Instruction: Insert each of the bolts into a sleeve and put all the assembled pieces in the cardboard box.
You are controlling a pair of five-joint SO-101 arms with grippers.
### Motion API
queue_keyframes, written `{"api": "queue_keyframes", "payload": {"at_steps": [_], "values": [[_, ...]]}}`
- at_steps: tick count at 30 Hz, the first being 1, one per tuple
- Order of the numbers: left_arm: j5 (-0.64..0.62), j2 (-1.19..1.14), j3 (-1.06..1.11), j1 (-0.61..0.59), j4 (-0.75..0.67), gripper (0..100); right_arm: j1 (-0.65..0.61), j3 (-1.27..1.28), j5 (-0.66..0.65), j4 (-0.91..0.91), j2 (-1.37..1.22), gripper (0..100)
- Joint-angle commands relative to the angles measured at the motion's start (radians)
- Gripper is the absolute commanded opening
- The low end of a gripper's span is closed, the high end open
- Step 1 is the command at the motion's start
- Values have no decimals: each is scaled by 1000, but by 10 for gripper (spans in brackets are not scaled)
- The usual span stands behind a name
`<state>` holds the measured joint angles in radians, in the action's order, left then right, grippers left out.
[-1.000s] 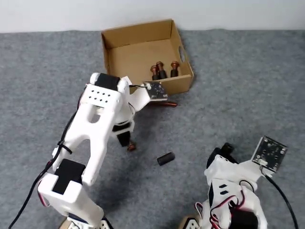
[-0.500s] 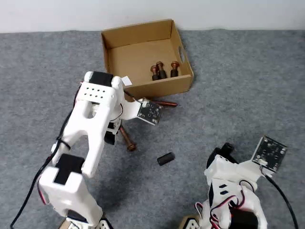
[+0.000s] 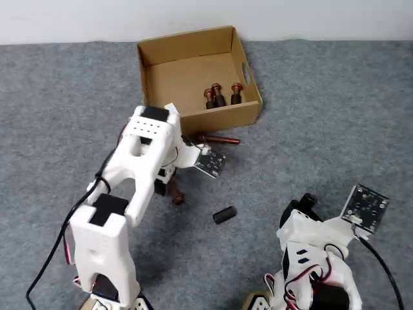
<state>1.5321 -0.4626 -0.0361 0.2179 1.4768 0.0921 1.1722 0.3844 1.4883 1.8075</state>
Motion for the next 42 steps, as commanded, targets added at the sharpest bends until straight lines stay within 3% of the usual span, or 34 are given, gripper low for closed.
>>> {"api": "queue_keyframes", "payload": {"at_steps": [1,4,7,11,14,25,31,37,42], "values": [[9,-15,-38,40,-23,200,10,0,-9,-28,-4,8],[6,-52,-38,54,-61,195,10,2,-9,-30,-4,8],[-74,-68,-38,64,-95,192,10,2,-9,-30,-4,8],[-166,-71,-35,87,-78,86,10,2,-9,-30,-4,8],[-169,-71,-35,101,-28,4,10,2,-9,-30,-4,8],[-388,60,-168,112,275,7,10,2,-9,-30,2,8],[-690,236,-168,112,273,7,10,3,-9,-30,4,8],[-1200,454,-154,109,275,6,5,3,-11,-28,4,8],[-1356,620,-64,132,270,6,-7,-2,-12,-27,4,8]]}}
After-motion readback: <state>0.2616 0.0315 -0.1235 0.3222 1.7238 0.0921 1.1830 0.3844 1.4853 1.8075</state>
